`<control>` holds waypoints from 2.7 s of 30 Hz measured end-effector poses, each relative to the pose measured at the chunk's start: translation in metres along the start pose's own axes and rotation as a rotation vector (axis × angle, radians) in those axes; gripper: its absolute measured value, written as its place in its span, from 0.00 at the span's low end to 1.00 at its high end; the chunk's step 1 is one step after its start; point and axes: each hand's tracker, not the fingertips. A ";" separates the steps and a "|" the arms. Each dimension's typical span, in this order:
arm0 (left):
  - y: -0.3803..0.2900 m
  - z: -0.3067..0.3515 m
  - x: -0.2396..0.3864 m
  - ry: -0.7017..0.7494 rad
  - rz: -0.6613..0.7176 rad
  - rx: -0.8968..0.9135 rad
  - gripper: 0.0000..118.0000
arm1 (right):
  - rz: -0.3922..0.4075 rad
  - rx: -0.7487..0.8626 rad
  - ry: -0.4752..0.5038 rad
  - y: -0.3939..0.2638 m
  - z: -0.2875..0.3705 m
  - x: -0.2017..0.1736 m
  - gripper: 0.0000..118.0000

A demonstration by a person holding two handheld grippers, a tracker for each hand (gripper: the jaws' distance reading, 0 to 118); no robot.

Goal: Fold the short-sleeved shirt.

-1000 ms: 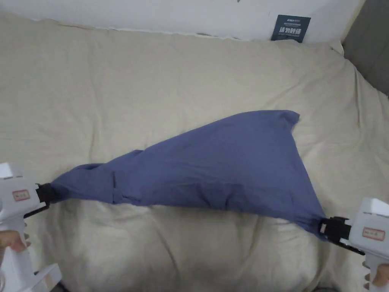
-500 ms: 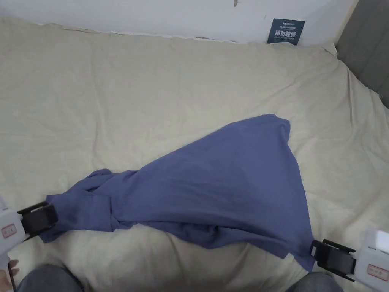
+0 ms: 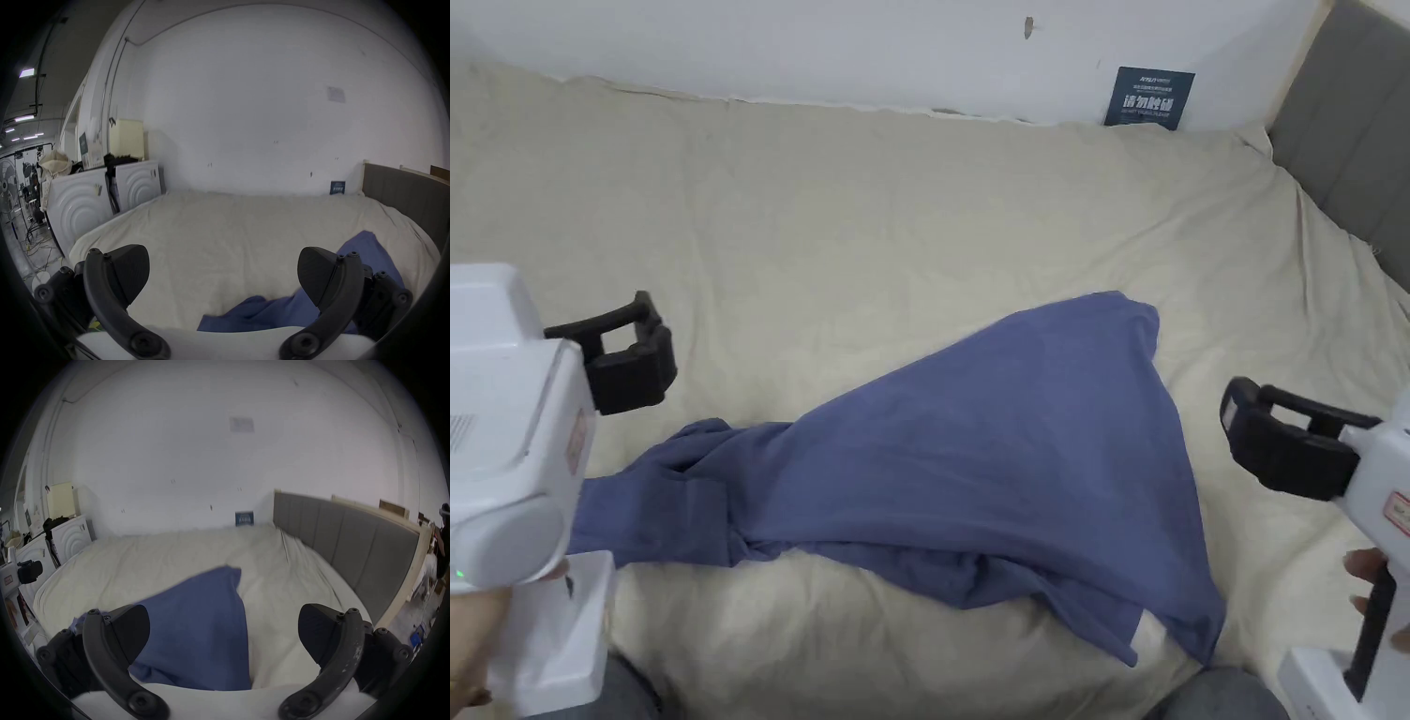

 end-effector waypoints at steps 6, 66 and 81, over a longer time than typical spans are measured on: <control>0.002 0.011 0.016 -0.030 -0.027 0.027 0.42 | -0.008 0.075 0.032 0.008 0.003 -0.019 0.73; -0.091 -0.046 -0.065 -0.119 0.180 -0.631 0.04 | -0.116 -0.635 0.023 -0.086 -0.078 0.031 0.98; -0.091 -0.050 -0.056 -0.089 0.168 -0.645 0.04 | -0.057 -0.843 -0.040 -0.156 -0.122 0.027 0.24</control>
